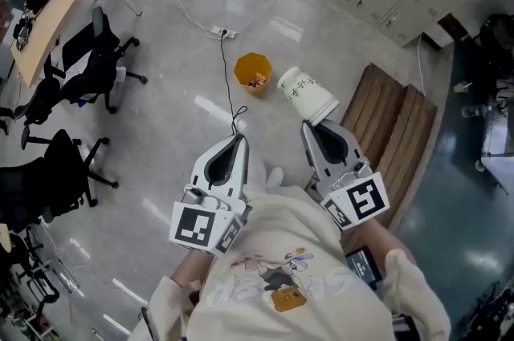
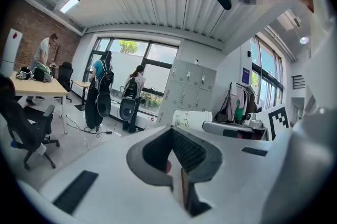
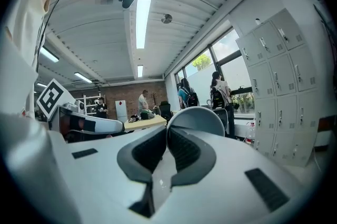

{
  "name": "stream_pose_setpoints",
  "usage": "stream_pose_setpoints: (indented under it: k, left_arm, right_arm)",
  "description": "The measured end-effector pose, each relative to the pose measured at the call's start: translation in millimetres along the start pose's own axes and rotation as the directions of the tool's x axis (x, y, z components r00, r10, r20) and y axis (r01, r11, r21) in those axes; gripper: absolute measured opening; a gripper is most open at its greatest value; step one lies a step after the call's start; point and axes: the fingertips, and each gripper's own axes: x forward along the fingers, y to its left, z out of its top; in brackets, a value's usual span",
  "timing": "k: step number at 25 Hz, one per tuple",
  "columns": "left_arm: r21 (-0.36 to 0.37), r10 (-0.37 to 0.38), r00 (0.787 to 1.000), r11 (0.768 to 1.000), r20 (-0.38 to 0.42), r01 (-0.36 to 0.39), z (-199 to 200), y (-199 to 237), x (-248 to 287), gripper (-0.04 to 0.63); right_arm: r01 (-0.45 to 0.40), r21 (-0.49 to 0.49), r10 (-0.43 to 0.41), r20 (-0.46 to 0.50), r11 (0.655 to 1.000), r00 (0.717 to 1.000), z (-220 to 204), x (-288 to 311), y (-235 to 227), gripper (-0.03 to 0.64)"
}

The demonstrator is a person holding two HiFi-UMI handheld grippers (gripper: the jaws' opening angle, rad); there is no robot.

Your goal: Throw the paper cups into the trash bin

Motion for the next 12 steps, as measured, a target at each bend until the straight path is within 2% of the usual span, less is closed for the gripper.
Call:
stream_pose_setpoints:
  k: [4,12]
  left_arm:
    - [-0.011,0.007,1.000,1.000,-0.020,-0.007,0.3,14.5,18.5,0.006]
    - [-0.046,-0.012,0.999,0.999,-0.051,0.009,16.6,95.4,100.4,0.006]
  right_arm:
    - [-0.020,0.006,0.021,-0.044,1.000,0.999,-9.3,21.6,-8.6,0.026]
    - [-0.022,0.036,0.026,-0.110,0.999,0.994,-20.1,130.8,-37.9,0.026]
